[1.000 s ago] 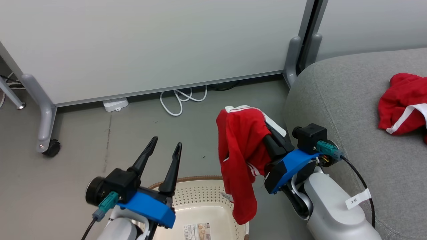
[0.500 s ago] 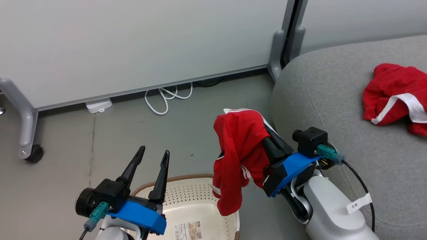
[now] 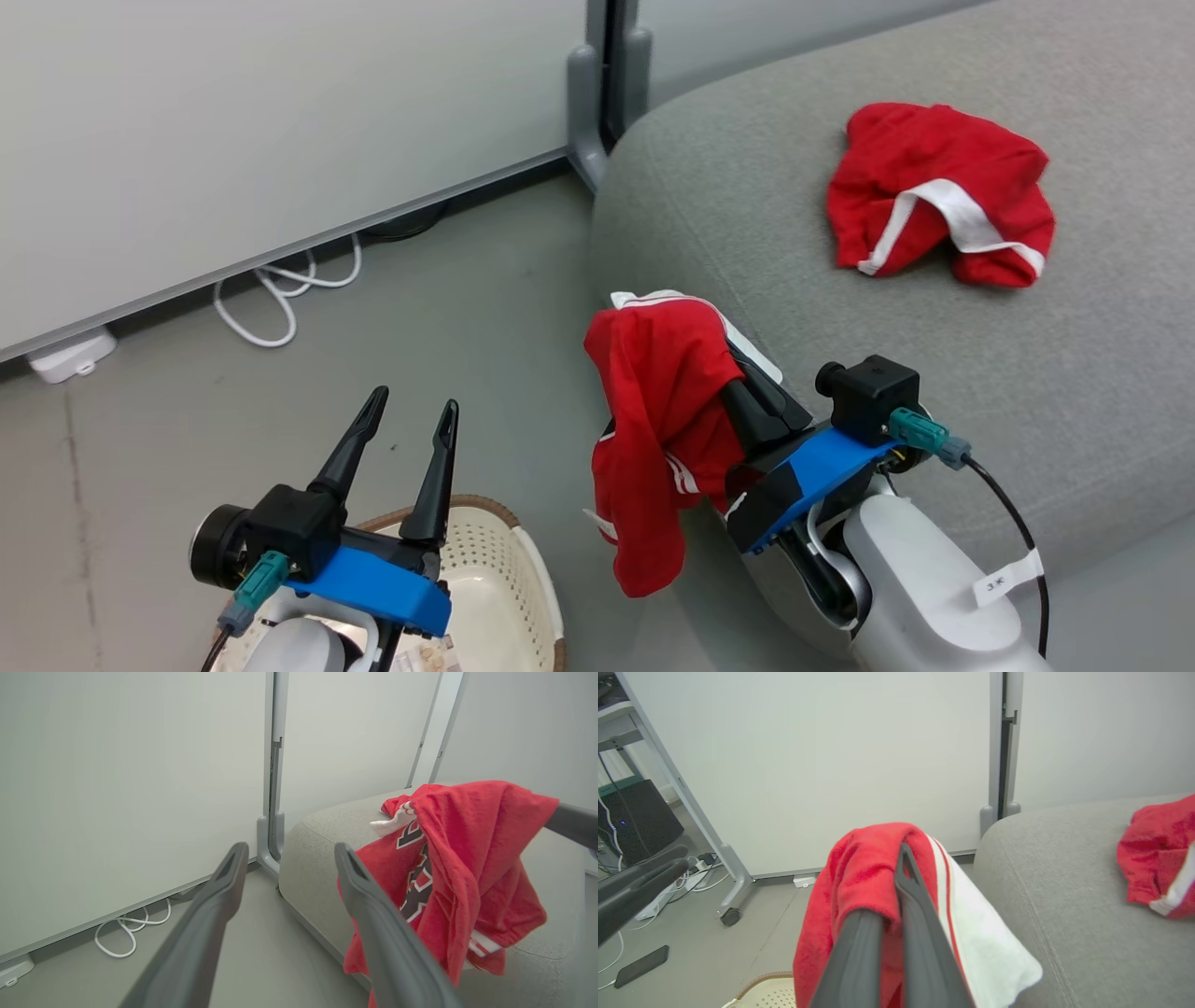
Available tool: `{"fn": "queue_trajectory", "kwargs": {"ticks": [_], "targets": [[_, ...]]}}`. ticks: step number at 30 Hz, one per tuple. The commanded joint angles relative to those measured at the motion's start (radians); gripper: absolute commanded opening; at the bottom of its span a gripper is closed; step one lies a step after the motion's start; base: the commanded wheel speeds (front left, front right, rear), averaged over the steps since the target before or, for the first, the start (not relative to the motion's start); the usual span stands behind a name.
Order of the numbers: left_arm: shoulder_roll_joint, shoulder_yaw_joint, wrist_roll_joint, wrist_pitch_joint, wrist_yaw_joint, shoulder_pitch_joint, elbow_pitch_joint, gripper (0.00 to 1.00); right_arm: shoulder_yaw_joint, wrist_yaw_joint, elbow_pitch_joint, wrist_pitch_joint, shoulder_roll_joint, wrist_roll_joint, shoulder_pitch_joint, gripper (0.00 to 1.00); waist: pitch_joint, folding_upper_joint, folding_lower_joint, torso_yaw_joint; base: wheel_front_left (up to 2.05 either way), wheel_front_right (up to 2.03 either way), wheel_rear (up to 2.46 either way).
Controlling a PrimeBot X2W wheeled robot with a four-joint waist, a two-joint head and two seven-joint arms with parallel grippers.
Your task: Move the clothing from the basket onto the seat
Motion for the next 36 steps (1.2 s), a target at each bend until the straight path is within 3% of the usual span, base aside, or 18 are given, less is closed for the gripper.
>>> {"fn": "queue_trajectory", "kwargs": {"ticks": [1,11,21,29,36], "targets": [[0.007,-0.001,0.003,-0.003,-0.006,-0.019,-0.003,1.0,-0.007,0.001,-0.009,-0.005,0.0,0.005,0.013,0.0,0.027,0.0,0.0,-0.079,0.0,0.0,0.0],[0.031,-0.024,0.001,-0.003,-0.008,-0.031,-0.003,1.0,-0.042,0.001,-0.033,-0.006,0.0,0.012,0.052,0.0,0.054,0.0,0.0,-0.213,0.0,0.0,0.0],[0.05,-0.085,-0.028,-0.003,-0.006,-0.078,0.011,1.0,-0.096,0.001,-0.077,-0.007,0.0,-0.005,0.082,0.0,0.072,0.0,0.0,-0.221,0.0,0.0,0.0],[0.058,-0.078,-0.038,-0.003,-0.006,-0.07,0.0,1.0,-0.104,0.001,-0.086,-0.007,0.0,0.01,0.082,0.0,0.076,0.0,0.0,-0.219,0.0,0.0,0.0],[0.079,-0.047,-0.019,-0.003,-0.006,-0.068,-0.021,1.0,-0.167,0.001,-0.035,0.016,0.0,0.08,-0.08,0.0,0.139,0.0,0.0,-0.224,0.0,0.0,0.0]]}}
